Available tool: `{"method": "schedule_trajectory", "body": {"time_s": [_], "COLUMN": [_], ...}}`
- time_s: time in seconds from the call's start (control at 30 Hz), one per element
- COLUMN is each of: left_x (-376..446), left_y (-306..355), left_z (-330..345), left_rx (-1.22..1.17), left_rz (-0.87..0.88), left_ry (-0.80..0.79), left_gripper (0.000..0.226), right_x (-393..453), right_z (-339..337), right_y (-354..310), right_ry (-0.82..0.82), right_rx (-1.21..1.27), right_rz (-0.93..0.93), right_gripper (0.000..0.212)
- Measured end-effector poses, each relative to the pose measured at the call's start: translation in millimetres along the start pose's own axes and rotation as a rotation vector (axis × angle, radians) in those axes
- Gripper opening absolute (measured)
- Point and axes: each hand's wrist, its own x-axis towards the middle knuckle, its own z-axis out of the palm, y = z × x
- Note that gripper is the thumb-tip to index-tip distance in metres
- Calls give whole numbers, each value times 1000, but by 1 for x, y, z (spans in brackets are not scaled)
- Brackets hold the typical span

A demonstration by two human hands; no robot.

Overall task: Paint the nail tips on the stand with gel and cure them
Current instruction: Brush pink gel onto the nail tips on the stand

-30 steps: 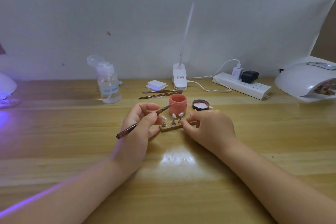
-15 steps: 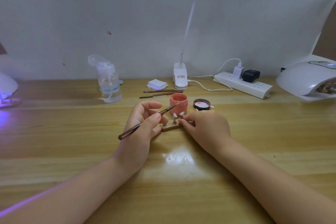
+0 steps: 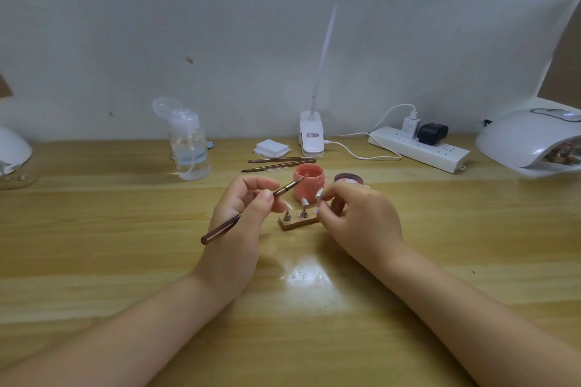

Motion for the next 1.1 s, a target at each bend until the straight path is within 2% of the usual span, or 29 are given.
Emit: {"method": "schedule_trajectory", "body": {"time_s": [0.07,0.17,0.23,0.6,0.67,0.8,0.9,1.03,1.1], "left_x": [1,4,6,45,62,98,118,137,140], "left_y": [1,1,3,23,28,39,44,43,41], "left_z": [-1,-3,-3,-2,2,11,20,32,37], "left_rx": [60,80,99,314,408,617,756,918,971], "left_rz": [38,30,37,74,56,-3,-31,-51,-93], "left_ry": [19,28,36,71,47,-93,-194,-236,-265], "left_gripper": [15,11,12,14,21,6,9,22,15], "right_x": [1,1,1,1,2,2,1,1,2], "right_z": [-1,0,1,6,6,7,8,8,8], "right_y": [0,0,1,2,3,5,6,6,6], "right_ry": [15,38,53,58,71,83,85,91,88], "right_rx": [87,246,310,396,410,391,396,404,409], "right_rz": [31,48,44,-48,-45,-63,-85,-97,-97], "right_gripper": [3,10,8,7,7,9,10,7,7]}}
